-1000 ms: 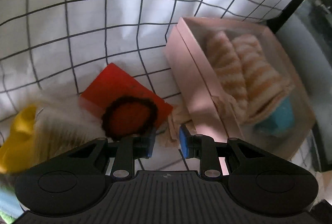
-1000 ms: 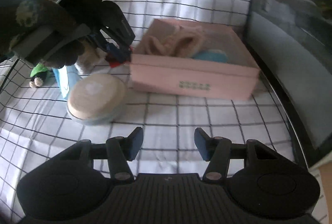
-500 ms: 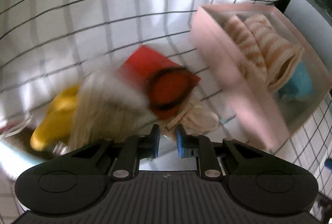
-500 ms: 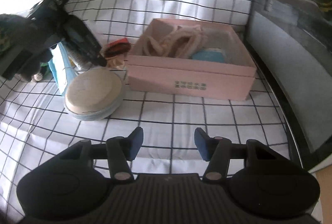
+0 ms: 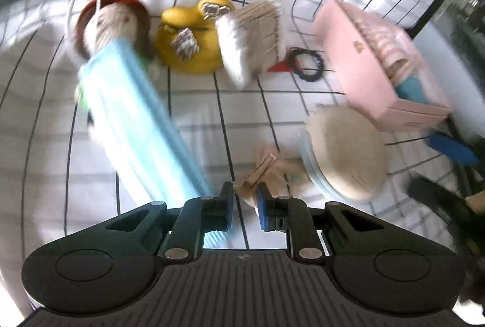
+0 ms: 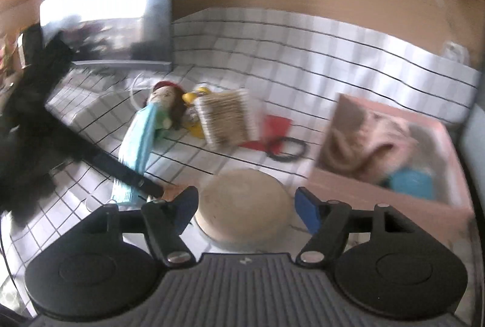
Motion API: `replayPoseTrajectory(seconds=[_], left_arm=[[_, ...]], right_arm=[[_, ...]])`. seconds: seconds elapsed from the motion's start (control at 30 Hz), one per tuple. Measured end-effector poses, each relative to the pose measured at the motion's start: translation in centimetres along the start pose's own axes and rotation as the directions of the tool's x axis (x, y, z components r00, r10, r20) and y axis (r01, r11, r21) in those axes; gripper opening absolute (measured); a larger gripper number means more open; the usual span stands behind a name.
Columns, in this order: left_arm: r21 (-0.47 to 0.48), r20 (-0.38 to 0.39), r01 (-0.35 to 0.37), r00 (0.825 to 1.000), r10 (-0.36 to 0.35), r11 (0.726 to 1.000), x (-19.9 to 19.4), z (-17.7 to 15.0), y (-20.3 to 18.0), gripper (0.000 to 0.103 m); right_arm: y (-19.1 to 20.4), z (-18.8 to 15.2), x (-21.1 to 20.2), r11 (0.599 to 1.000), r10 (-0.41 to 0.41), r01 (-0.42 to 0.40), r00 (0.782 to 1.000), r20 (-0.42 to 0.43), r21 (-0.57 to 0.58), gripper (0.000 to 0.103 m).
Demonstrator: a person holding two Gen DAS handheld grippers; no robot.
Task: Organize soft objects
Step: 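Grasp the blue face mask with the left gripper, then lift the blue face mask off the table with the left gripper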
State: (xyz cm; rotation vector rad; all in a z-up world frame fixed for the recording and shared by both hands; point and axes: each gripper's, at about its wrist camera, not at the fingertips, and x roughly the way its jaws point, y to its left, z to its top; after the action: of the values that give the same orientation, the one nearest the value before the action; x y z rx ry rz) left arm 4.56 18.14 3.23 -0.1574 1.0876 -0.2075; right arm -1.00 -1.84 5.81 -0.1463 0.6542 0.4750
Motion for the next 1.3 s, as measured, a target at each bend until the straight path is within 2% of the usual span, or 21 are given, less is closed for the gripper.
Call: replayPoseTrajectory(seconds=[0.1, 0.23, 0.4, 0.5, 0.63, 0.73, 0.83, 0.9, 0.97, 1.07, 1.1, 1.2, 1.3], left_arm=[[-0.057, 0.073, 0.051, 0.996, -0.047, 0.997, -1.8, -2.7, 0.5, 0.021], [-0.115, 0.195, 0.074, 0.980, -0.050, 0.991, -5.5, -5.0, 1.0, 0.021], [-0.151, 0.189, 0.064, 0.981, -0.034, 0.986, -7.4, -7.2, 1.5, 0.021], [-0.170, 0.180, 0.065, 0.983, -0.034, 0.983, -7.4, -8.4, 1.4, 0.021], [-0.251, 0.197, 0.031, 0.980, 0.020, 0.967, -7.6, -9.2, 2.4, 0.021], [-0.364, 0.241, 0.005, 0.967, 0.089, 0.931, -7.9, -8.8, 4.1, 0.021], [-0.436, 0.280, 0.000, 0.950, 0.136, 0.900, -8.1, -7.3, 5.2, 0.021], [-0.449, 0.311, 0.020, 0.941, 0.135, 0.893, -7.7, -5.9, 5.3, 0.021], [-0.463, 0.323, 0.026, 0.936, 0.142, 0.886, -6.8, -4.5, 5.5, 0.021], [-0.519, 0.331, 0.000, 0.922, 0.201, 0.855, -5.3, -3.5, 6.6, 0.021], [-0.541, 0.339, 0.023, 0.921, 0.193, 0.841, -4.8, -3.4, 7.3, 0.022], [-0.571, 0.369, 0.171, 0.927, 0.065, 0.803, -2.8, -3.5, 9.3, 0.023], [-0.586, 0.337, 0.169, 0.940, 0.048, 0.793, -1.3, -3.6, 10.1, 0.027]], right_arm=[[0.7, 1.1, 2.3, 0.999, 0.021, -0.022, 0.999, -0.027, -0.047, 0.071], [1.5, 2.4, 5.0, 0.995, 0.023, -0.025, 1.000, -0.018, -0.098, 0.071], [1.5, 3.4, 9.6, 0.993, 0.013, -0.024, 0.996, -0.090, -0.119, 0.071], [1.6, 2.9, 10.1, 0.993, 0.042, -0.059, 0.987, -0.153, -0.106, 0.070], [2.3, 0.3, 7.3, 0.983, 0.018, -0.044, 0.989, -0.145, -0.179, 0.070], [2.4, -1.5, 4.9, 0.980, -0.020, -0.007, 0.991, -0.131, -0.201, 0.070], [1.7, -2.3, 2.4, 0.989, -0.024, 0.008, 0.994, -0.105, -0.147, 0.070], [1.1, -2.6, 0.7, 0.994, -0.030, 0.021, 0.996, -0.085, -0.103, 0.070], [0.2, -3.0, -0.9, 0.997, -0.060, 0.057, 0.996, -0.066, -0.056, 0.070], [-1.9, -4.0, -3.7, 0.992, -0.105, 0.107, 0.994, -0.029, 0.066, 0.070], [-2.7, -4.4, -4.4, 0.987, -0.114, 0.116, 0.993, -0.028, 0.112, 0.070], [-4.6, -5.1, -5.8, 0.969, -0.113, 0.120, 0.993, -0.045, 0.214, 0.070], [-4.9, -5.6, -6.8, 0.964, -0.140, 0.147, 0.989, -0.049, 0.223, 0.070]])
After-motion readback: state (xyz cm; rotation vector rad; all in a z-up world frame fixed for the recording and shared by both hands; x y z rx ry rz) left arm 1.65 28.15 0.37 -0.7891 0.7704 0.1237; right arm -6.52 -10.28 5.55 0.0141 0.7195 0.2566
